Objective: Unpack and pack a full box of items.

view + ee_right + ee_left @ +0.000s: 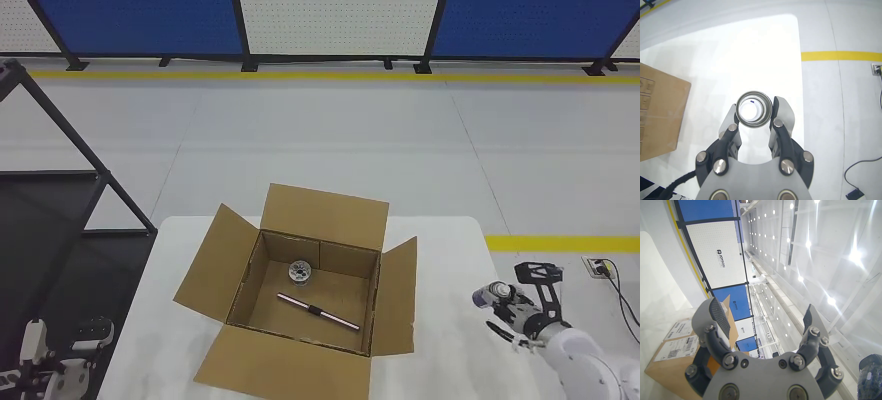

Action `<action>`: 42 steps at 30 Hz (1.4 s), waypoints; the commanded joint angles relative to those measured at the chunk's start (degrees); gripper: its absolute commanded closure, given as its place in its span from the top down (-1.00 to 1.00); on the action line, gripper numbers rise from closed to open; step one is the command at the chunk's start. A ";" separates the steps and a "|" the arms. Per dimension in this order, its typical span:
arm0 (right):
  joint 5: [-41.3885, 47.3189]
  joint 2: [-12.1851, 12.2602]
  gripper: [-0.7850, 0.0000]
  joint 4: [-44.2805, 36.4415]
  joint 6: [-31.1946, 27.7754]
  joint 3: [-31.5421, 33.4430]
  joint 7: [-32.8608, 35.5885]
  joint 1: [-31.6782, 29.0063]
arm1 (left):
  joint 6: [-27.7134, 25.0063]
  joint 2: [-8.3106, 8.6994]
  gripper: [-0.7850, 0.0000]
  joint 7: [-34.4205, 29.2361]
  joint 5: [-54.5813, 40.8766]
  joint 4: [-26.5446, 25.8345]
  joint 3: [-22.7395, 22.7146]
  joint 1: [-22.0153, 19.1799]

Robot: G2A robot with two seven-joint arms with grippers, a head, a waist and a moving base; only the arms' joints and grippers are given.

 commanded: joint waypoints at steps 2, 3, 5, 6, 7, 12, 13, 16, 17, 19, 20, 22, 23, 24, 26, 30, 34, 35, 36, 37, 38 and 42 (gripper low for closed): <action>-0.21 0.22 -1.00 -8.58 1.24 0.17 1.00 -1.46 | 0.00 0.00 1.00 0.00 0.00 0.00 0.00 0.00; -0.06 0.23 -1.00 -11.86 1.67 -0.42 1.12 -1.98 | 0.00 0.00 1.00 0.00 0.00 0.00 0.00 0.00; 0.23 0.25 -1.00 -17.61 2.47 -1.45 1.09 -2.97 | 0.00 0.00 1.00 0.00 0.00 0.00 0.00 0.00; 0.19 0.28 -1.00 -20.16 2.62 -2.08 0.99 -3.31 | 0.00 0.00 1.00 0.00 0.00 0.00 0.00 0.00; -0.09 0.33 -1.00 -22.47 2.61 -2.82 0.95 -3.56 | 0.00 0.00 1.00 0.00 0.00 0.00 0.00 0.00; -2.86 0.59 -1.00 -29.43 2.82 -7.66 0.36 -2.54 | 0.00 0.00 1.00 0.00 0.00 0.00 0.00 0.00; -3.12 0.66 -1.00 -29.43 2.00 -8.99 -0.02 -1.55 | 0.00 0.00 1.00 0.00 0.00 0.00 0.00 0.00; -4.46 0.86 -1.00 -29.43 0.29 -13.49 -0.13 1.95 | 0.00 0.00 1.00 0.00 0.00 0.00 0.00 0.00; -4.61 0.89 -1.00 -29.43 0.01 -15.04 0.23 3.14 | 0.00 0.00 1.00 0.00 0.00 0.00 0.00 0.00; -5.47 0.91 -1.00 -29.43 0.03 -18.66 1.32 5.69 | 0.00 0.00 1.00 0.00 0.00 0.00 0.00 0.00; -5.98 0.88 -1.00 -29.43 0.25 -20.68 2.18 6.92 | 0.00 0.00 1.00 0.00 0.00 0.00 0.00 0.00; -7.36 0.76 -1.00 -29.43 1.39 -24.88 3.65 9.34 | 0.00 0.00 1.00 0.00 0.00 0.00 0.00 0.00; -7.60 0.67 -1.00 -29.43 1.88 -26.97 4.27 10.37 | 0.00 0.00 1.00 0.00 0.00 0.00 0.00 0.00; -8.23 0.58 -1.00 -29.43 2.43 -28.94 5.08 11.26 | 0.00 0.00 1.00 0.00 0.00 0.00 0.00 0.00; -9.11 0.39 -1.00 -29.42 3.18 -32.95 6.72 12.84 | 0.00 0.00 1.00 0.00 0.00 0.00 0.00 0.00; -11.03 -0.18 -1.00 -25.17 4.43 -39.89 9.12 17.23 | 0.00 0.00 1.00 0.00 0.00 0.00 0.00 0.00; -12.39 -1.04 -1.00 -18.10 6.45 -45.35 11.14 22.62 | 0.00 0.00 1.00 0.00 0.00 0.00 0.00 0.00; -12.69 -1.31 -1.00 -16.06 7.27 -46.68 11.56 23.81 | 0.00 0.00 1.00 0.00 0.00 0.00 0.00 0.00; -12.26 -1.60 -1.00 -14.04 7.89 -47.94 11.98 24.91 | 0.00 0.00 1.00 0.00 0.00 0.00 0.00 0.00; -12.24 -1.86 -1.00 -12.03 8.58 -48.93 12.33 26.05 | 0.00 0.00 1.00 0.00 0.00 0.00 0.00 0.00; -12.85 -2.12 -1.00 -10.02 9.39 -49.92 12.73 27.09 | 0.00 0.00 1.00 0.00 0.00 0.00 0.00 0.00; -12.60 -3.09 -1.00 -2.83 12.25 -52.65 13.07 29.79 | 0.00 0.00 1.00 0.00 0.00 0.00 0.00 0.00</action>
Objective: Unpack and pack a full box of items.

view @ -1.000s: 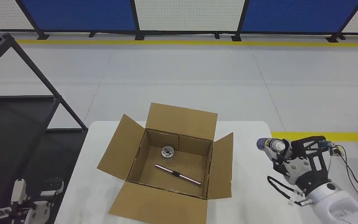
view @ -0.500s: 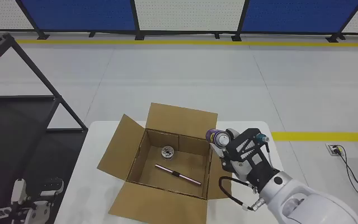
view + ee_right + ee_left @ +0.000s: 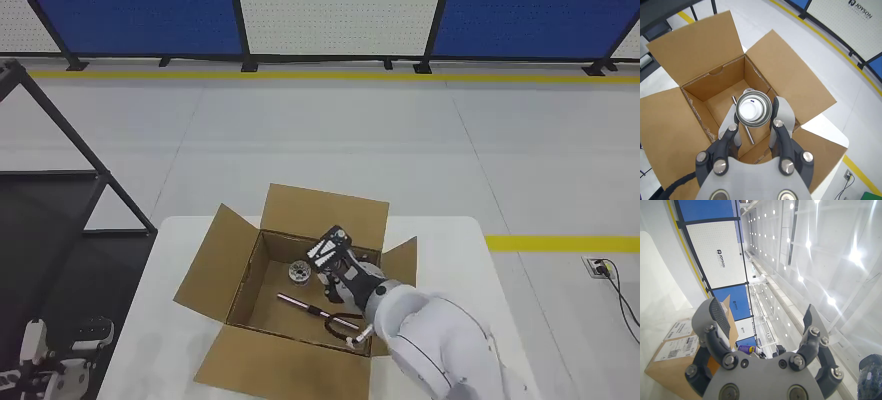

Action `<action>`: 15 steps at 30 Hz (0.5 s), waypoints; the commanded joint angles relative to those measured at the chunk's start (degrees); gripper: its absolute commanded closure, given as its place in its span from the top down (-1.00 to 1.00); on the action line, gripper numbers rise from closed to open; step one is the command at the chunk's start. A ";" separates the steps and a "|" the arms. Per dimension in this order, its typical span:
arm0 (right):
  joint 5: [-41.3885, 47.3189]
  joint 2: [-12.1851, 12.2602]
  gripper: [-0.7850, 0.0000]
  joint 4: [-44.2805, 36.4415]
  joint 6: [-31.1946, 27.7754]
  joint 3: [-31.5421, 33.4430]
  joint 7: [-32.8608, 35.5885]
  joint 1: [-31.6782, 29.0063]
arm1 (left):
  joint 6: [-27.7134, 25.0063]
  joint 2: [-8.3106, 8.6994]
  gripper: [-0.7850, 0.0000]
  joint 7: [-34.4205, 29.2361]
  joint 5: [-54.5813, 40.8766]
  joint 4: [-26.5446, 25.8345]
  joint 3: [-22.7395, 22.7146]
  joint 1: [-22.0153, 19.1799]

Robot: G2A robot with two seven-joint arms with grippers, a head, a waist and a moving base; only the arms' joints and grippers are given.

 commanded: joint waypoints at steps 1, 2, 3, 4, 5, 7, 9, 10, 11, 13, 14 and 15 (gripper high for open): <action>-0.86 -0.36 -1.00 3.47 1.71 -0.90 -0.43 0.82 | 0.00 0.00 1.00 0.00 0.00 0.00 0.00 0.00; -1.39 -0.53 -1.00 4.81 2.25 -1.53 -0.93 0.91 | 0.00 0.00 1.00 0.00 0.00 0.00 0.00 0.00; -1.31 -0.71 -1.00 6.00 2.97 -1.95 -1.34 0.82 | 0.00 0.00 1.00 0.00 0.00 0.00 0.00 0.00; -1.23 -0.87 -1.00 7.02 3.47 -2.36 -1.85 0.67 | 0.00 0.00 1.00 0.00 0.00 0.00 0.00 0.00; -2.20 -0.99 -1.00 7.97 3.95 -2.92 -2.14 0.57 | 0.00 0.00 1.00 0.00 0.00 0.00 0.00 0.00; -3.45 -1.27 -1.00 9.22 5.17 -3.92 -2.76 0.23 | 0.00 0.00 1.00 0.00 0.00 0.00 0.00 0.00; -4.17 -1.54 -1.00 10.35 5.89 -4.61 -2.93 0.11 | 0.00 0.00 1.00 0.00 0.00 0.00 0.00 0.00; -4.06 -1.68 -1.00 10.82 5.95 -4.80 -2.99 0.14 | 0.00 0.00 1.00 0.00 0.00 0.00 0.00 0.00; -4.42 -1.77 -1.00 11.40 6.07 -4.85 -2.81 0.28 | 0.00 0.00 1.00 0.00 0.00 0.00 0.00 0.00; -4.82 -1.79 -1.00 11.57 6.28 -4.82 -2.70 0.36 | 0.00 0.00 1.00 0.00 0.00 0.00 0.00 0.00; -4.82 -1.79 -1.00 11.57 6.28 -4.82 -2.70 0.36 | 0.00 0.00 1.00 0.00 0.00 0.00 0.00 0.00; -4.82 -1.79 -1.00 11.57 6.28 -4.82 -2.70 0.36 | 0.00 0.00 1.00 0.00 0.00 0.00 0.00 0.00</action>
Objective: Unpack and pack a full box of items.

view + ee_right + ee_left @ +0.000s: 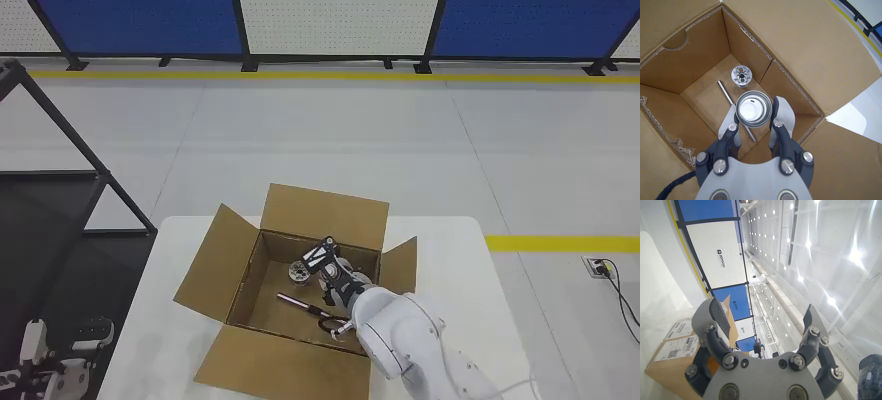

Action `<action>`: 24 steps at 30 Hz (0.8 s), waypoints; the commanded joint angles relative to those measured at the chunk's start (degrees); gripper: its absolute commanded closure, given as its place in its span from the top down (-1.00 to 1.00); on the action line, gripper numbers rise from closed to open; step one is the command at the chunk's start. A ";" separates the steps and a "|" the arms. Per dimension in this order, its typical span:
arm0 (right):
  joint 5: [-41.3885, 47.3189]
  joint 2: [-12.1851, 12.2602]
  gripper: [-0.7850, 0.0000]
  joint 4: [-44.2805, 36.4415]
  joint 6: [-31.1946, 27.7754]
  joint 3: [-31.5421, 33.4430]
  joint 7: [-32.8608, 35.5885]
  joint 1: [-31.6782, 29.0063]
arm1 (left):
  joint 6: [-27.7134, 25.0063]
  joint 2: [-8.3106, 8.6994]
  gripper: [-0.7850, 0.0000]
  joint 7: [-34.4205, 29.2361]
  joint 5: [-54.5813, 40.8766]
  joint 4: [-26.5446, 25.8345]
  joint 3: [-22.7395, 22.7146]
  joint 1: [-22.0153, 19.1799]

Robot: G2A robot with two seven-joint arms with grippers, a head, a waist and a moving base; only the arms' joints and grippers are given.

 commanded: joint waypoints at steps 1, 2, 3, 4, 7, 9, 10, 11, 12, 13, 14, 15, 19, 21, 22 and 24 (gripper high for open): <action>0.05 0.01 -1.00 -0.04 -0.02 0.00 -0.01 -0.01 | 0.00 0.00 1.00 0.00 0.00 0.00 0.00 0.00; 0.05 0.01 -1.00 -0.04 -0.02 0.00 -0.01 -0.01 | 0.00 0.00 1.00 0.00 0.00 0.00 0.00 0.00; 0.05 0.01 -1.00 -0.04 -0.02 0.00 -0.01 -0.01 | 0.00 0.00 1.00 0.00 0.00 0.00 0.00 0.00; 0.05 0.01 -1.00 -0.04 -0.02 0.00 -0.01 -0.01 | 0.00 0.00 1.00 0.00 0.00 0.00 0.00 0.00; 0.05 0.01 -1.00 -0.04 -0.02 0.00 -0.01 -0.01 | 0.00 0.00 1.00 0.00 0.00 0.00 0.00 0.00; 0.05 0.01 -1.00 -0.04 -0.02 0.00 -0.01 -0.01 | 0.00 0.00 1.00 0.00 0.00 0.00 0.00 0.00; 0.05 0.01 -1.00 -0.04 -0.02 0.00 -0.01 -0.01 | 0.00 0.00 1.00 0.00 0.00 0.00 0.00 0.00; 0.05 0.01 -1.00 -0.04 -0.02 0.00 -0.01 -0.01 | 0.00 0.00 1.00 0.00 0.00 0.00 0.00 0.00; 0.05 0.01 -1.00 -0.04 -0.02 0.00 -0.01 -0.01 | 0.00 0.00 1.00 0.00 0.00 0.00 0.00 0.00; 0.28 -0.01 -1.00 0.18 -0.68 -0.17 -1.27 -0.63 | 0.00 0.00 1.00 0.00 0.00 0.00 0.00 0.00; 0.37 -0.07 -1.00 0.87 -1.66 -0.46 -2.01 -0.84 | 0.00 0.00 1.00 0.00 0.00 0.00 0.00 0.00; 0.36 -0.20 -1.00 1.84 -2.17 -0.75 -2.27 -0.60 | 0.00 0.00 1.00 0.00 0.00 0.00 0.00 0.00; 1.82 -1.22 -1.00 6.74 -2.30 -2.01 -2.92 1.90 | 0.00 0.00 1.00 0.00 0.00 0.00 0.00 0.00; 2.82 -1.80 -1.00 9.28 -2.01 -2.52 -3.07 3.28 | 0.00 0.00 1.00 0.00 0.00 0.00 0.00 0.00; 3.50 -2.07 -1.00 10.55 -1.97 -2.64 -3.21 3.94 | 0.00 0.00 1.00 0.00 0.00 0.00 0.00 0.00; 4.58 -2.62 -1.00 13.04 -1.94 -3.10 -3.50 5.16 | 0.00 0.00 1.00 0.00 0.00 0.00 0.00 0.00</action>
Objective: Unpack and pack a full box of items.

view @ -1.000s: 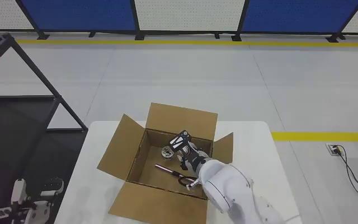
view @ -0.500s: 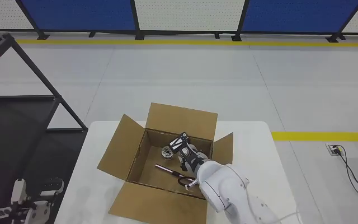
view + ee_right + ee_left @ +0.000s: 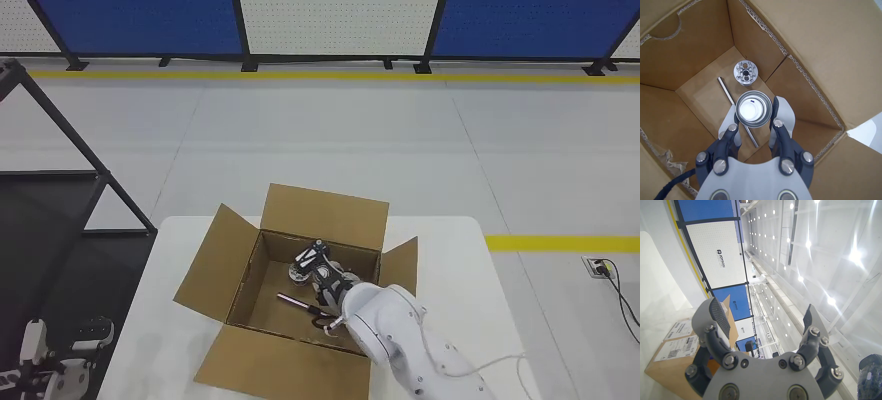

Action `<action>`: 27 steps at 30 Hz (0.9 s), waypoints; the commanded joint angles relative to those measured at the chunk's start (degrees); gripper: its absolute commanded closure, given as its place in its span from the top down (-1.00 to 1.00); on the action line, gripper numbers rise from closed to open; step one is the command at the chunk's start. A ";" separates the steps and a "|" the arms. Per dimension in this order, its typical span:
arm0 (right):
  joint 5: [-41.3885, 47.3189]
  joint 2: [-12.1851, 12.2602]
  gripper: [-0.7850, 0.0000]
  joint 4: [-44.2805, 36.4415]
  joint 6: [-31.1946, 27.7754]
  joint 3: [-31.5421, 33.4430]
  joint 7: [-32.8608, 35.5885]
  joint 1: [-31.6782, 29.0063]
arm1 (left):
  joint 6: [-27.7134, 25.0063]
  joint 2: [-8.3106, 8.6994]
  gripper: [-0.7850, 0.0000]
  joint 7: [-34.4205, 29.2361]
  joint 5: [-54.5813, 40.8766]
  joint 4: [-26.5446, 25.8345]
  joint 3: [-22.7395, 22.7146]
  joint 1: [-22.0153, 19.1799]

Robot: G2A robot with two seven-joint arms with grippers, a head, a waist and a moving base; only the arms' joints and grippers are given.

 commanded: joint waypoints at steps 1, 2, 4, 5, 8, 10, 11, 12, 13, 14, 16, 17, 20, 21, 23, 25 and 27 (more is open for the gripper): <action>0.77 -0.55 -1.00 2.49 0.23 -0.64 -0.09 1.19 | 0.00 0.00 1.00 0.00 0.00 0.00 0.00 0.00; 1.06 -0.86 -1.00 3.56 0.38 -1.06 -0.07 1.80 | 0.00 0.00 1.00 0.00 0.00 0.00 0.00 0.00; 1.58 -1.47 -1.00 5.81 0.82 -1.81 0.05 2.97 | 0.00 0.00 1.00 0.00 0.00 0.00 0.00 0.00; 1.81 -1.78 -1.00 6.94 1.04 -2.18 0.17 3.55 | 0.00 0.00 1.00 0.00 0.00 0.00 0.00 0.00; 2.69 -2.67 -1.00 10.23 1.50 -3.03 0.34 5.13 | 0.00 0.00 1.00 0.00 0.00 0.00 0.00 0.00; 3.41 -3.15 -1.00 12.10 1.51 -3.30 0.16 5.83 | 0.00 0.00 1.00 0.00 0.00 0.00 0.00 0.00; 3.73 -3.36 -1.00 12.91 1.52 -3.36 0.05 6.11 | 0.00 0.00 1.00 0.00 0.00 0.00 0.00 0.00; 3.92 -3.55 -1.00 13.64 1.55 -3.45 -0.01 6.36 | 0.00 0.00 1.00 0.00 0.00 0.00 0.00 0.00; 4.03 -3.74 -1.00 14.32 1.58 -3.55 -0.03 6.59 | 0.00 0.00 1.00 0.00 0.00 0.00 0.00 0.00; 4.16 -3.91 -1.00 14.94 1.64 -3.61 -0.06 6.79 | 0.00 0.00 1.00 0.00 0.00 0.00 0.00 0.00; 4.21 -4.25 -1.00 16.11 1.99 -3.70 -0.19 7.17 | 0.00 0.00 1.00 0.00 0.00 0.00 0.00 0.00; 4.39 -4.41 -1.00 16.61 2.03 -3.70 -0.33 7.32 | 0.00 0.00 1.00 0.00 0.00 0.00 0.00 0.00; 4.86 -4.83 -1.00 18.09 1.75 -3.63 -0.70 7.75 | 0.00 0.00 1.00 0.00 0.00 0.00 0.00 0.00; 4.95 -4.96 -1.00 18.50 1.69 -3.58 -0.88 7.87 | 0.00 0.00 1.00 0.00 0.00 0.00 0.00 0.00; 5.06 -5.19 -1.00 19.24 1.52 -3.52 -1.10 8.06 | 0.00 0.00 1.00 0.00 0.00 0.00 0.00 0.00; 5.16 -5.41 -0.42 19.85 1.50 -3.41 -1.17 8.24 | 0.00 0.00 1.00 0.00 0.00 0.00 0.00 0.00; 5.24 -5.61 -0.08 20.31 1.32 -3.33 -1.21 8.40 | 0.00 0.00 1.00 0.00 0.00 0.00 0.00 0.00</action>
